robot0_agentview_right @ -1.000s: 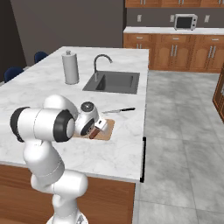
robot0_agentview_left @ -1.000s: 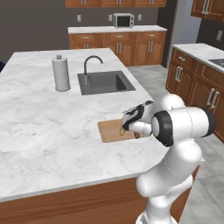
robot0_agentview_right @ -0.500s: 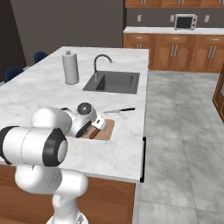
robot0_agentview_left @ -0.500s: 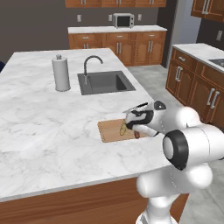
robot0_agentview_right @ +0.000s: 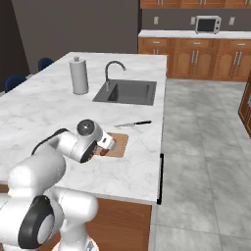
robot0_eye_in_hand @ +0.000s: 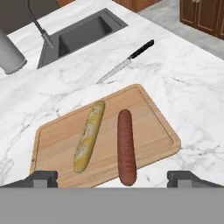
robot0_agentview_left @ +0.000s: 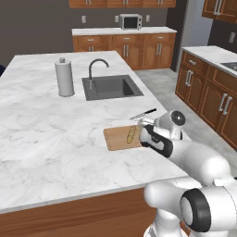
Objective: Retrieve the sausage and cheese from the fridge and place them on the cutting board on the counter.
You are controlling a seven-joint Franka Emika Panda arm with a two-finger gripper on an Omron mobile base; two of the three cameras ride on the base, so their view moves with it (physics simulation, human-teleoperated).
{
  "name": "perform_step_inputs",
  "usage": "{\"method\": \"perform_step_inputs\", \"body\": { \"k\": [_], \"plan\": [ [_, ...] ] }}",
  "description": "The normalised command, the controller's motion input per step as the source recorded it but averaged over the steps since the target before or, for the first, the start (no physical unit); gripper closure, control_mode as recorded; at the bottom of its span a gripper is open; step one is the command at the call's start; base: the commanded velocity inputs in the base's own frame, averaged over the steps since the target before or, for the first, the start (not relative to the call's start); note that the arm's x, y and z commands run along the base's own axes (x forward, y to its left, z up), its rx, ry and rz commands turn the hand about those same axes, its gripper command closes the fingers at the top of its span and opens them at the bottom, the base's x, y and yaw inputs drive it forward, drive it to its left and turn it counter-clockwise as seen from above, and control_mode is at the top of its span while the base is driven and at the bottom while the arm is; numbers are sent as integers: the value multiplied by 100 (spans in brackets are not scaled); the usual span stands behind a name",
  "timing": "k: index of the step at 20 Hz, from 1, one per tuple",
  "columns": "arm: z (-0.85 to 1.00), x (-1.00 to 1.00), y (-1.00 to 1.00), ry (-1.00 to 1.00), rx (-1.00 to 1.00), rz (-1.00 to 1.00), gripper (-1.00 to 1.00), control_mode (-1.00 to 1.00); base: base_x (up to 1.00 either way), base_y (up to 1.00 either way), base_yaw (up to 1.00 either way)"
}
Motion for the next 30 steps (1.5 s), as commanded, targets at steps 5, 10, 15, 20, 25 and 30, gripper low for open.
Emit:
{"method": "perform_step_inputs", "body": {
  "k": [5, 10, 15, 20, 25, 30],
  "plan": [
    [49, -53, 0, 5, 0, 1, -100, -100, 0, 0, 0],
    [32, -60, 0, 0, -5, 1, -100, -100, 0, 0, 0],
    [17, -71, 2, 0, -11, 7, -100, -100, 0, 0, 0],
    [25, -71, 4, 0, 0, 5, -100, -100, 0, 0, 0],
    [38, -65, 3, 2, 0, 7, -100, -100, 0, 0, 0],
    [26, -70, 8, -1, -3, 7, -100, -100, 0, 0, 0]
  ]
}}
